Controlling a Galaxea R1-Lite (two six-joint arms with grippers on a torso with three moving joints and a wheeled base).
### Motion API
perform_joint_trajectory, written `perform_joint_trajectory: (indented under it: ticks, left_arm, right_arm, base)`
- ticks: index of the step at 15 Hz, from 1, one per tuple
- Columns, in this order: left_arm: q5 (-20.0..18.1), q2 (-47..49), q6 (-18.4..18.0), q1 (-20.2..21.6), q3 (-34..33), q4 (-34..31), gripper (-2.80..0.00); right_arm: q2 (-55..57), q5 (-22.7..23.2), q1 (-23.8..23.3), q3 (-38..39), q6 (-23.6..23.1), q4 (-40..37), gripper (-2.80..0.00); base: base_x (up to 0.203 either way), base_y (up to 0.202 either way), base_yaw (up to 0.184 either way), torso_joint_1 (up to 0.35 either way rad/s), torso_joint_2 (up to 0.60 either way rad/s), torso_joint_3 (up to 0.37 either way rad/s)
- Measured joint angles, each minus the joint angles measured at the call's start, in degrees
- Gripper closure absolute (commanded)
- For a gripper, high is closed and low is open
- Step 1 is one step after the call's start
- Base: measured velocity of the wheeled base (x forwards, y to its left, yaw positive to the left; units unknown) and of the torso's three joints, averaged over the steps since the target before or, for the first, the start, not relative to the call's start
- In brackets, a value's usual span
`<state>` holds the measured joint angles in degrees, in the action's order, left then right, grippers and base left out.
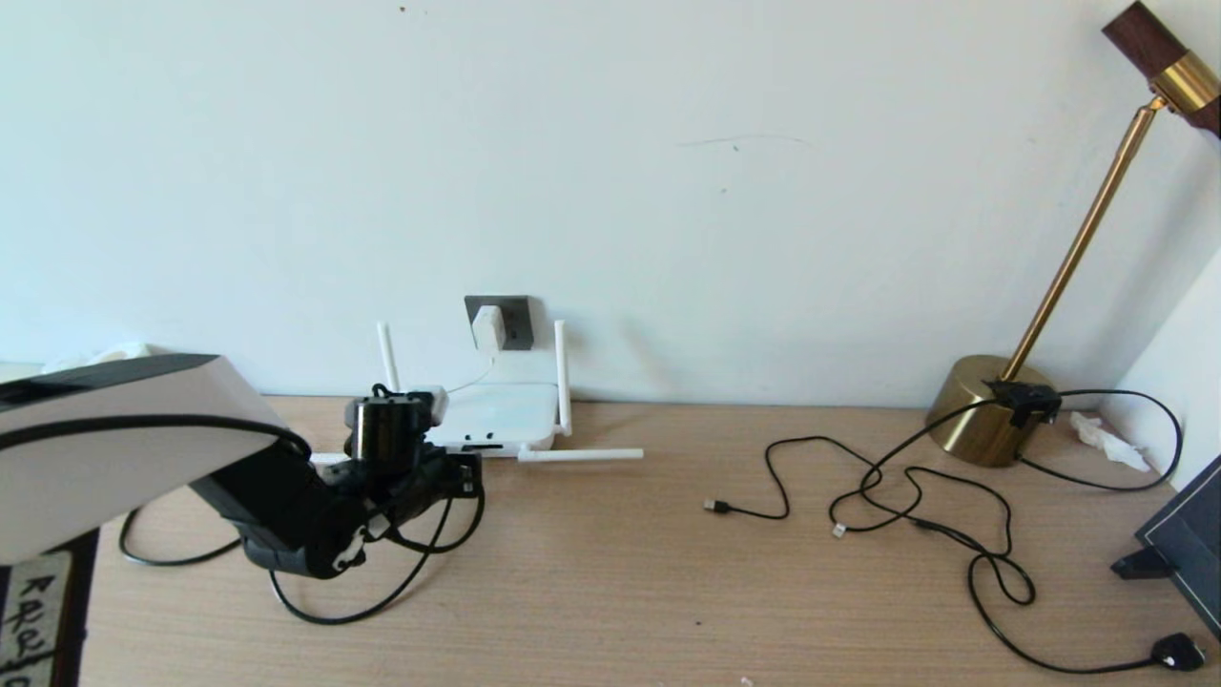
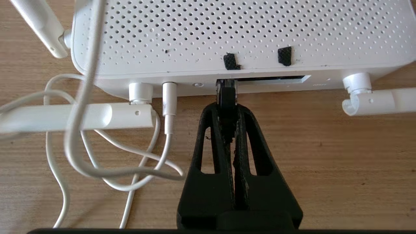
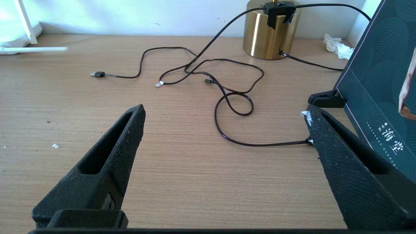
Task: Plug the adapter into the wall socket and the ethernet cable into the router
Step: Plug cable into router interface
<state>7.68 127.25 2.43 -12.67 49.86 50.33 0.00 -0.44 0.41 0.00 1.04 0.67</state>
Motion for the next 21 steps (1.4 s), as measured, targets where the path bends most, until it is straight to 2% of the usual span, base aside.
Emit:
perform_joint_trajectory:
  ticks: [15, 21]
  left_arm:
    - [0.00, -0.78, 0.38, -0.09, 1.51, -1.72, 0.00]
    - [0.00, -0.19, 1.90, -0.09, 3.44, -3.78, 0.00]
  right_arm:
    - [0.00, 0.00, 0.00, 0.00, 0.03, 0.01, -2.80]
    - [0.00, 0.01, 0.00, 0.00, 0.05, -0.01, -2.80]
  base:
    - [0.000, 0.000, 0.000, 0.000, 0.00, 0.000]
    - [0.000, 0.000, 0.000, 0.000, 0.00, 0.000]
